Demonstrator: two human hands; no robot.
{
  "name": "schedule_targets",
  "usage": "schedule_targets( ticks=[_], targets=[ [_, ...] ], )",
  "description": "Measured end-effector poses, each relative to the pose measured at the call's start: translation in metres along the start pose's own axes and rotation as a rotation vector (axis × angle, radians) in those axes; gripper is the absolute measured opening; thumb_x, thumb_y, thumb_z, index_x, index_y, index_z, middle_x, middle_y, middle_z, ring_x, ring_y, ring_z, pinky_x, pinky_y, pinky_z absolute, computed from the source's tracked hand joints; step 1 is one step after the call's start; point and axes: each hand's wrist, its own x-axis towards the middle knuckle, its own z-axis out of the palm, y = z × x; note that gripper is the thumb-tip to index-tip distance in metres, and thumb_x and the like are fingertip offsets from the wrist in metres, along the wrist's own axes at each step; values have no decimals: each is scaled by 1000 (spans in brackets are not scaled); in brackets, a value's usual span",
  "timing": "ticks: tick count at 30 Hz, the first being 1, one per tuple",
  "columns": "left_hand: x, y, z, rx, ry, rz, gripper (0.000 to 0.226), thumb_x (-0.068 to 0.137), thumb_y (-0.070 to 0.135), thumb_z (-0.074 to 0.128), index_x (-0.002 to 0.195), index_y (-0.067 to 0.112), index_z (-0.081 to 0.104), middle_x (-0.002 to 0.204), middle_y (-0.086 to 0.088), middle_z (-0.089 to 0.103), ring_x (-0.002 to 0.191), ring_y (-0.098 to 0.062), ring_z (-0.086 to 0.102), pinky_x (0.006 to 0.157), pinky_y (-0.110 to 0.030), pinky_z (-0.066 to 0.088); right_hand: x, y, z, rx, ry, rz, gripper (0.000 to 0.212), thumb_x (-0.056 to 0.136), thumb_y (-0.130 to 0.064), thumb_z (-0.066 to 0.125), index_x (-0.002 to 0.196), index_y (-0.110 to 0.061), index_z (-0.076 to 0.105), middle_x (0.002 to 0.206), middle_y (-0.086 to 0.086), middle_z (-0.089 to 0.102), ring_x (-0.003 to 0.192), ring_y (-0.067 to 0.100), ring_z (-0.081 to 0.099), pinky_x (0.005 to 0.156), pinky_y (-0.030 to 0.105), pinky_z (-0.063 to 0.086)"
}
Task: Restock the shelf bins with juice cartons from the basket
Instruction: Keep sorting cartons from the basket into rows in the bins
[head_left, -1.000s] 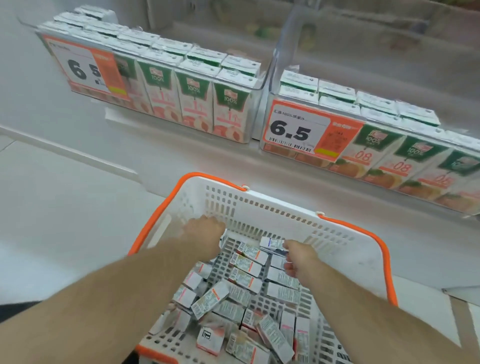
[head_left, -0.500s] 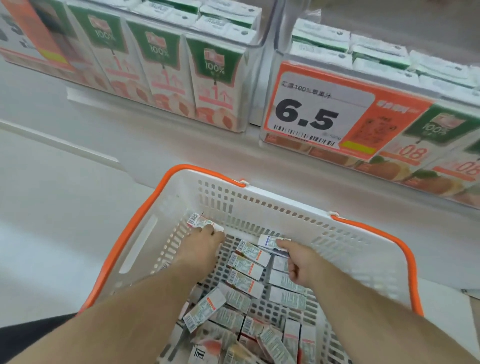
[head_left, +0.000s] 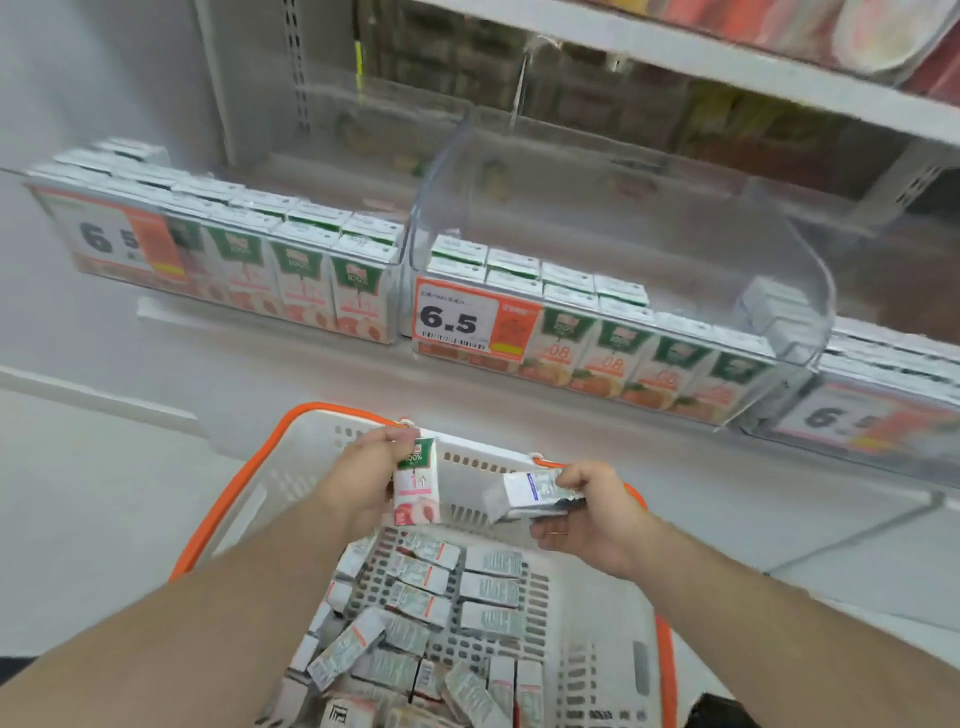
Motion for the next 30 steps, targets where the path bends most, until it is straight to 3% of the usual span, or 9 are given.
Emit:
schedule_targets(
  ticks=[4,9,11,14,18,22,26,28,30],
  targets=[
    [-33,35,33,-161,-67,55,28,104,12,33,93,14,58,81,-9,58,69,-23,55,63,-35,46,-46,-38,3,110,-70,-30,39,63,-23,44,86,1,65,75,18,60,54,26,47,60,31,38],
    [-74,67,67,25,-127,166,27,94,16,45,75,20,64,67,-7,58,56,-24,54,60,-29,40,-86,-71,-2,243,-165,-126,39,63,-27,42,78,-2,68,67,14,55,49,22,44,59,29,34],
    [-89,74,80,118,-200,290,27,90,8,49,70,15,65,66,-10,59,51,-24,56,55,-26,43,-92,-75,-6,280,-202,-143,40,65,-31,42,80,-4,68,67,14,49,48,21,39,59,30,34],
    [-104,74,98,531,-277,610,14,81,11,67,88,22,68,83,2,67,73,-2,64,70,-19,47,-92,-82,-11,332,-232,-127,41,70,-38,41,76,-5,66,64,11,44,46,18,29,57,29,29],
    [-107,72,117,756,-364,774,46,66,35,74,108,43,56,98,21,69,97,5,62,87,-12,44,-92,-93,-14,230,-306,-9,58,82,-62,41,67,-8,57,49,-1,29,32,12,17,45,22,22],
    [-111,78,130,782,-350,801,57,67,32,81,111,54,52,107,34,64,104,10,59,93,-18,46,-91,-95,-25,-29,-359,111,75,79,-86,40,61,-15,57,40,-5,24,30,9,13,43,20,16],
    [-108,74,138,776,-392,723,68,56,40,85,118,40,58,106,21,70,103,3,62,96,-29,49,-97,-98,-35,-255,-441,153,76,84,-82,31,53,-17,53,37,-7,21,28,6,14,44,20,13],
    [-107,74,143,788,-468,704,74,59,33,87,126,37,56,107,20,70,106,0,62,98,-27,48,-100,-100,-41,-299,-461,168,76,84,-82,28,52,-17,52,36,-7,21,28,5,16,43,20,14],
    [-108,75,149,789,-517,712,68,62,23,87,121,40,58,105,20,70,106,-1,62,97,-25,47,-103,-101,-49,-313,-473,174,78,81,-85,28,55,-16,53,37,-7,22,27,5,16,44,21,13]
  ],
)
